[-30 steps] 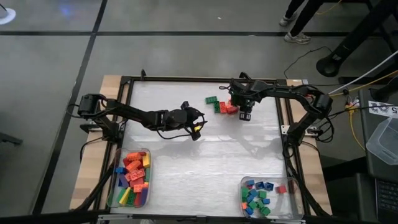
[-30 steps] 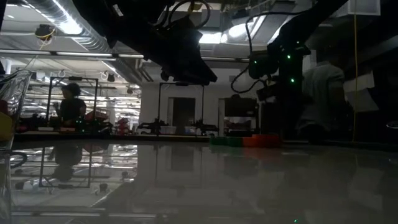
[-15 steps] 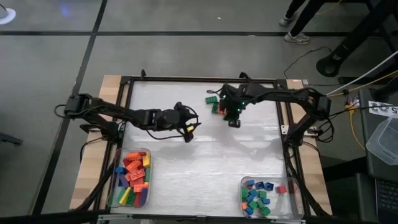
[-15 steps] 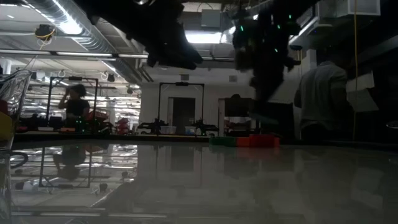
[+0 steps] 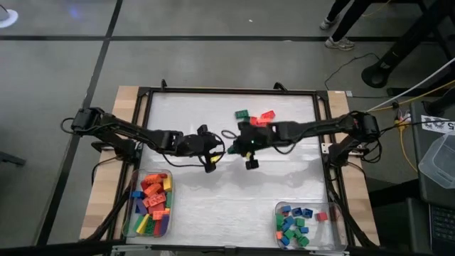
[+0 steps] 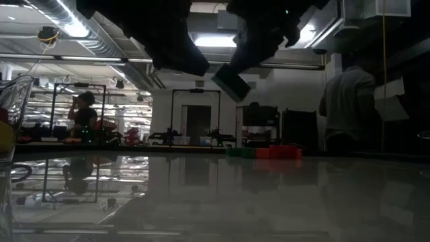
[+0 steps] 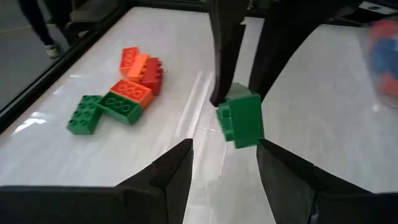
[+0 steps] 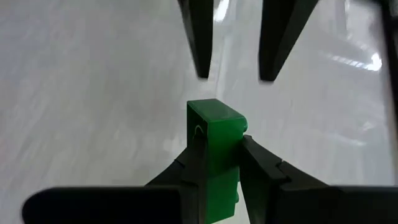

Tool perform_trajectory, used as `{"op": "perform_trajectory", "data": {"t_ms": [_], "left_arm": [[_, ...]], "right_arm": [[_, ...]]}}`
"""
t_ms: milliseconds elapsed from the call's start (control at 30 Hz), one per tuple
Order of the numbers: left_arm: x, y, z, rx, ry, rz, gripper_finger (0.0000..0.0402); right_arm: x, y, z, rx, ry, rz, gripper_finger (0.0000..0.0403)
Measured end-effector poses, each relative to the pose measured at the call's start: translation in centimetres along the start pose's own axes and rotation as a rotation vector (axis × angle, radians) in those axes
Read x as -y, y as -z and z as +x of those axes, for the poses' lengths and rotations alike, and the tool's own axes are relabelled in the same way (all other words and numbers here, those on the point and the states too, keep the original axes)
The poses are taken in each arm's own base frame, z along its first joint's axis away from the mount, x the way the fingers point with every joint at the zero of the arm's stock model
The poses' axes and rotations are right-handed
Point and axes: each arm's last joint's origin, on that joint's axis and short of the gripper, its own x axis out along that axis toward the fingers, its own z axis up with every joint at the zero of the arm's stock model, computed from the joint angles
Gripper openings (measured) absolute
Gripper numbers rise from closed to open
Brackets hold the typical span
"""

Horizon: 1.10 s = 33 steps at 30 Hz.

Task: Sort blocks by size
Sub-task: Put the large green game piece into the left transparent bin

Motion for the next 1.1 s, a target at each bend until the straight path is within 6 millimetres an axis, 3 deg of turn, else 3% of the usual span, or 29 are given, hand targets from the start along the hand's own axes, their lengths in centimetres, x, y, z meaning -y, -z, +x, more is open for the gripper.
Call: {"op": "perform_trajectory", "data": {"t_ms": [367, 1100], "left_arm": [[1.4, 0.1, -0.5, 0.018, 0.043, 0.073, 0.0167], [1.5, 0.1, -0.6, 0.02, 0.051, 0.074, 0.0167]], "right_arm": [[-2.9, -1.5, -0.3, 0.061, 0.072, -0.06, 0.0072], [-2.5, -1.8, -0.4, 0.07, 0.168, -0.046, 0.0072]]}}
